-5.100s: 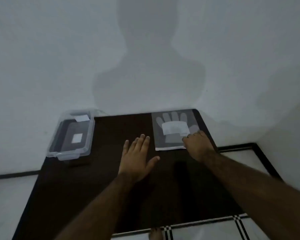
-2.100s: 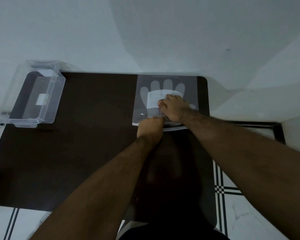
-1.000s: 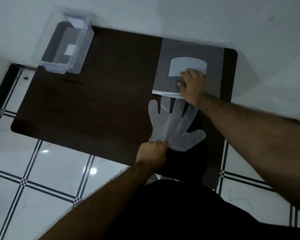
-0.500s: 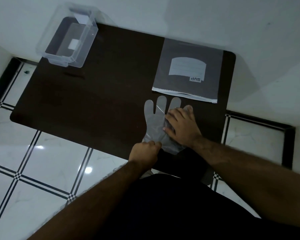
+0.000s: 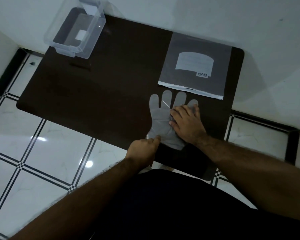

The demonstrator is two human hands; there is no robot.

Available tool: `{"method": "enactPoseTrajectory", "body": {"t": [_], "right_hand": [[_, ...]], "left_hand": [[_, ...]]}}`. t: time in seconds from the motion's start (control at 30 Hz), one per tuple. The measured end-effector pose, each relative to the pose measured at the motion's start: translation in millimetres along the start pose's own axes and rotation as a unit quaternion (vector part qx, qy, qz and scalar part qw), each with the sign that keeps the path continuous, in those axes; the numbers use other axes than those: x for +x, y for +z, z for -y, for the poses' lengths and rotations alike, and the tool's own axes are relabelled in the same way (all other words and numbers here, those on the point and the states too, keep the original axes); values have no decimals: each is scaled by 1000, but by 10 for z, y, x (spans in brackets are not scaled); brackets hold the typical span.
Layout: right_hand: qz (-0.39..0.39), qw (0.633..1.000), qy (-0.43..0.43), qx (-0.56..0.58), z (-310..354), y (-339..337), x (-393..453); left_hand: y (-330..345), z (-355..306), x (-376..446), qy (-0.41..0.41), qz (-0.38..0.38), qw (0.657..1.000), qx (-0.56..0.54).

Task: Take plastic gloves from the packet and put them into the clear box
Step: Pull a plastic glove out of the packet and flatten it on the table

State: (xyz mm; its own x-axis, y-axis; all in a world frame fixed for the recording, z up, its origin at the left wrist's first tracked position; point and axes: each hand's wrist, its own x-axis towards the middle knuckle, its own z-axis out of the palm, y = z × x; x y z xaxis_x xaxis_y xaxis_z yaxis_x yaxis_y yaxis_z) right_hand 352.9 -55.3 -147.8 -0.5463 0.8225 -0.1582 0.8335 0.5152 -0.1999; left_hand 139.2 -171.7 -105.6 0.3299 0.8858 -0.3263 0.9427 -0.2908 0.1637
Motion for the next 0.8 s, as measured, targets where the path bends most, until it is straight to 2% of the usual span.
{"method": "enactPoseTrajectory", "body": {"t": [0.17,0.33,0.47,0.57,0.67,0.8], "right_hand": [[-39,998,-30,24,166,-7,-20],[-50,995,-71,52,676,29,-82],[-17,998,-33,49,958,83,-83],[-2,999,-13,45,1038,101,-71],[-7,999,5,49,1067,118,-62],[-24,994,48,96,1067,115,-76]], "left_hand": [[-60,212,-100,-69,-50,992,-97],[-58,467,-137,-143,-47,972,-182],[-79,610,-155,-190,-67,945,-258],[-79,702,-105,-210,-53,927,-305],[-82,741,-31,-224,-24,908,-353],[-64,740,73,-244,-8,862,-445]]}}
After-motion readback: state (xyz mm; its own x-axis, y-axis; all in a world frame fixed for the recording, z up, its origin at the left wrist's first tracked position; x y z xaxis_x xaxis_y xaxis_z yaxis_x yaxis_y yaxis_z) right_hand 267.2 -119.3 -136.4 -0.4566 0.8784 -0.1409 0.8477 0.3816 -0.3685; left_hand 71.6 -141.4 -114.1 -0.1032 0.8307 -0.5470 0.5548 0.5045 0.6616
